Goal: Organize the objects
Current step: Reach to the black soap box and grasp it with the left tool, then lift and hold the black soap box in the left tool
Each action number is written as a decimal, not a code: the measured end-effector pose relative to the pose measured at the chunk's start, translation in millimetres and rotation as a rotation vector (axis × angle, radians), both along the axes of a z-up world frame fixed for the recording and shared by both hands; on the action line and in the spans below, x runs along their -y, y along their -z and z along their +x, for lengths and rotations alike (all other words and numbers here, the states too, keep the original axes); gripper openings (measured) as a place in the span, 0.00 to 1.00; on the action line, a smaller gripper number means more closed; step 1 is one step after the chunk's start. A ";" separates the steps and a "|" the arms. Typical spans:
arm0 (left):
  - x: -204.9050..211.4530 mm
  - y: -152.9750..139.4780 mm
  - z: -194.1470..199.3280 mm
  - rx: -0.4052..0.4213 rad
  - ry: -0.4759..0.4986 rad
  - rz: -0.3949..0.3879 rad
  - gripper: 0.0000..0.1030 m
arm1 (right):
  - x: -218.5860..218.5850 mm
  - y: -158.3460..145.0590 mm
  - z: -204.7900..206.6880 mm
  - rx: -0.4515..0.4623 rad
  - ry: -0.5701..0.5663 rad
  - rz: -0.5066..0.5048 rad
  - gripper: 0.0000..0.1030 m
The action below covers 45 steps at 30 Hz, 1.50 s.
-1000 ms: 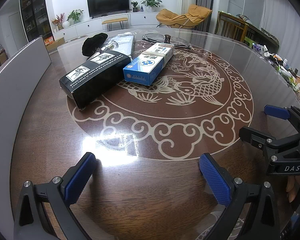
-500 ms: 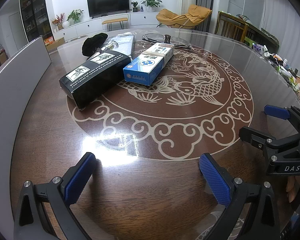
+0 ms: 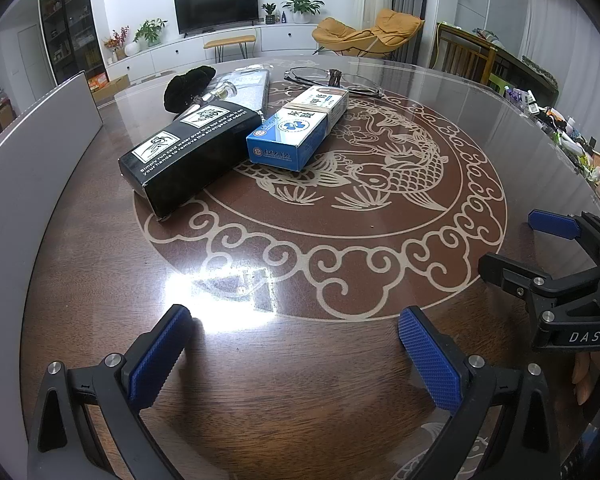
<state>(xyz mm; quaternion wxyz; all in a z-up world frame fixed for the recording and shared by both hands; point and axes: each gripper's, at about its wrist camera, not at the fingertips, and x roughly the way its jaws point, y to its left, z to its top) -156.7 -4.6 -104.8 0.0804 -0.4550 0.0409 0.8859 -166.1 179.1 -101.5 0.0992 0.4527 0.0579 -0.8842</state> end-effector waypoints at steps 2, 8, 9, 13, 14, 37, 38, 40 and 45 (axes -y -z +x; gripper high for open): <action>1.1 -1.2 -1.6 0.019 0.022 -0.007 1.00 | 0.0 0.0 -0.1 0.000 0.000 0.000 1.00; 30.9 -42.2 -32.6 -0.075 0.001 -0.027 1.00 | 0.3 0.1 0.0 0.000 0.000 0.000 1.00; 37.4 -48.9 -44.3 -0.085 -0.005 -0.031 1.00 | 0.4 0.1 0.0 0.000 0.000 0.000 1.00; 55.8 -53.1 -94.4 -0.052 0.060 -0.032 1.00 | 0.1 0.1 -0.2 0.000 0.000 0.000 1.00; 57.3 -47.4 -108.0 -0.018 0.098 -0.057 1.00 | 0.1 0.1 -0.2 0.000 0.000 0.000 1.00; 50.8 -18.9 9.7 -0.011 0.033 -0.068 0.58 | 0.1 0.2 -0.2 0.000 -0.001 0.000 1.00; 47.8 -16.8 16.4 -0.013 0.046 -0.079 0.62 | 0.0 0.2 -0.2 0.000 -0.001 0.000 1.00; 43.5 -13.3 17.8 -0.010 0.062 -0.102 0.80 | 0.1 0.2 -0.1 0.000 -0.001 0.000 1.00; 52.5 -5.9 -2.6 0.019 -0.005 -0.020 0.95 | 0.3 0.2 0.1 0.000 -0.001 0.000 1.00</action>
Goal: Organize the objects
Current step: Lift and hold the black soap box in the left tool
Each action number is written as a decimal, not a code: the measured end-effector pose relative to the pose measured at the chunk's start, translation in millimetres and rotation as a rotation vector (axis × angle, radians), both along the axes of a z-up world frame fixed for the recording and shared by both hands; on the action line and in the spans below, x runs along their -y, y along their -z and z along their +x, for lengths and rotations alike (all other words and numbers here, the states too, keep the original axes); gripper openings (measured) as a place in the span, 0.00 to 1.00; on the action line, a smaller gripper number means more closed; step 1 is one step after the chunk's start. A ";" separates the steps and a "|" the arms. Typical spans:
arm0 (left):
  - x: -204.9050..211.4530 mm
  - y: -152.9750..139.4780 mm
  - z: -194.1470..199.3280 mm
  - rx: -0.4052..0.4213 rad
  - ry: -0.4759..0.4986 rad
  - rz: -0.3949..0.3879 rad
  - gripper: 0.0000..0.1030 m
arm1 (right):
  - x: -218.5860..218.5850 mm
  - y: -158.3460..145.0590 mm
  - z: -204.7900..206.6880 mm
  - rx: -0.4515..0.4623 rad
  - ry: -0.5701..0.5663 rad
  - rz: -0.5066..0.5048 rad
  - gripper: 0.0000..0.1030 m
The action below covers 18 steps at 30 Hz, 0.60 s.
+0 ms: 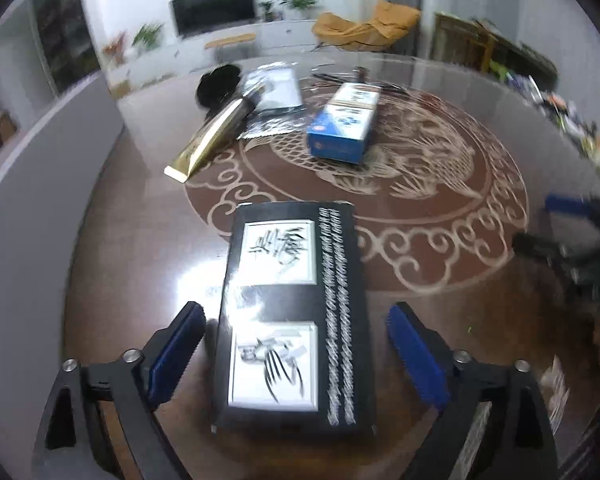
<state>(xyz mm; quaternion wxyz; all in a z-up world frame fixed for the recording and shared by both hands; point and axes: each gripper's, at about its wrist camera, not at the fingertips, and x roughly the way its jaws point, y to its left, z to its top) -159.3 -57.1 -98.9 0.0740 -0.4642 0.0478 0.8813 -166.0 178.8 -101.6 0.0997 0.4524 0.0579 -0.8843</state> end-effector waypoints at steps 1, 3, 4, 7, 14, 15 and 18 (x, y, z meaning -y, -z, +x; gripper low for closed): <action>3.5 1.0 -2.4 -0.006 -0.031 0.013 0.97 | -0.1 -0.2 0.0 0.000 0.000 0.000 1.00; 7.0 2.4 -3.3 -0.016 -0.081 0.009 0.98 | 0.1 -0.1 0.1 0.000 0.000 0.000 1.00; 8.3 2.3 -3.1 -0.019 -0.096 0.010 0.98 | 0.0 -0.2 0.0 0.000 0.000 0.000 1.00; 15.1 2.5 -0.6 -0.024 -0.154 0.012 0.98 | 0.2 -0.1 0.1 0.000 0.000 0.000 1.00; 17.3 3.8 -4.3 -0.019 -0.184 0.008 1.00 | 0.0 -0.2 0.0 0.000 0.000 0.000 1.00; 17.8 3.7 -4.9 -0.018 -0.186 0.010 1.00 | -0.1 -0.2 -0.1 0.000 0.000 0.000 1.00; 18.0 4.3 -5.6 -0.020 -0.187 0.010 1.00 | 0.0 -0.2 -0.2 0.000 0.000 0.000 1.00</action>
